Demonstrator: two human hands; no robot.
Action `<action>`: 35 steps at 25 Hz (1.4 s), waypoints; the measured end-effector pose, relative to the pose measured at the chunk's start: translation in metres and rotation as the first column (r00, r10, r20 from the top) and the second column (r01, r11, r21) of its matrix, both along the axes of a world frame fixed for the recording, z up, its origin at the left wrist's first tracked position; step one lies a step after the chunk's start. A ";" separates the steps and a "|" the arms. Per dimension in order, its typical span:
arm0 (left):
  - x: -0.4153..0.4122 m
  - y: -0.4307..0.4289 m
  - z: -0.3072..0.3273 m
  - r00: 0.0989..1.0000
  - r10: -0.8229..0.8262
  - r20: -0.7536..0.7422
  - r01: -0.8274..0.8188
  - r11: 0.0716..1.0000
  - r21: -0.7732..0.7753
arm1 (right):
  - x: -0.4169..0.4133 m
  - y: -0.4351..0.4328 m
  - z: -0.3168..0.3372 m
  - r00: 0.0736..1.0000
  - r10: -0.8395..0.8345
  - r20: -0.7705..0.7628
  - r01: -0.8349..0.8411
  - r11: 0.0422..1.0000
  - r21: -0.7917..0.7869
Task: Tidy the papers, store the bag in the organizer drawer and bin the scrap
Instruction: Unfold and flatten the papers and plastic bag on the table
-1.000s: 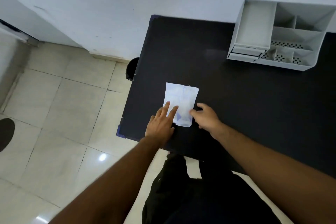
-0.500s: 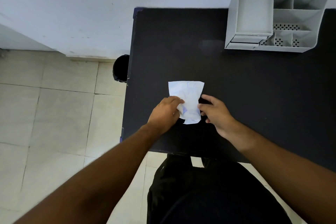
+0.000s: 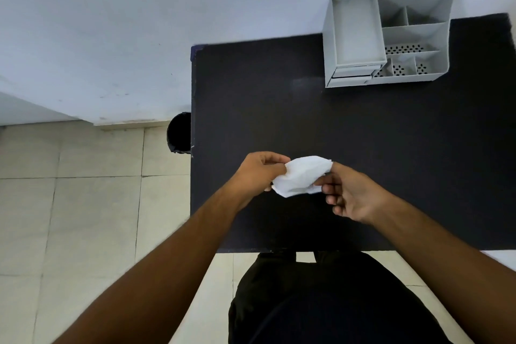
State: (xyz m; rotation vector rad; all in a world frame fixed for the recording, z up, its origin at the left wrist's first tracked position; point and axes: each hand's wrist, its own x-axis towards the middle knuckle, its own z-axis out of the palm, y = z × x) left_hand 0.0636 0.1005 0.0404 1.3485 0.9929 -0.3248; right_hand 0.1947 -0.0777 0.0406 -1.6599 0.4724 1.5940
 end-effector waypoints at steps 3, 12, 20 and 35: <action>0.002 0.006 -0.017 0.993 0.014 -0.114 -0.019 0.999 -0.037 | -0.004 0.005 -0.001 1.000 -0.014 0.007 0.014 1.000 -0.001; 0.015 0.000 -0.056 0.990 0.129 -0.062 -0.100 0.930 0.353 | -0.004 0.040 -0.049 0.686 0.418 0.595 -0.434 0.892 -0.126; 0.003 -0.026 -0.075 0.770 -0.497 -0.400 0.622 0.440 0.648 | 0.001 0.047 -0.071 0.041 0.643 0.765 -0.747 0.528 -0.403; -0.016 -0.013 -0.088 0.750 -0.468 -0.468 0.660 0.476 0.582 | -0.003 0.075 -0.090 -0.541 0.357 0.761 -0.702 0.306 -0.643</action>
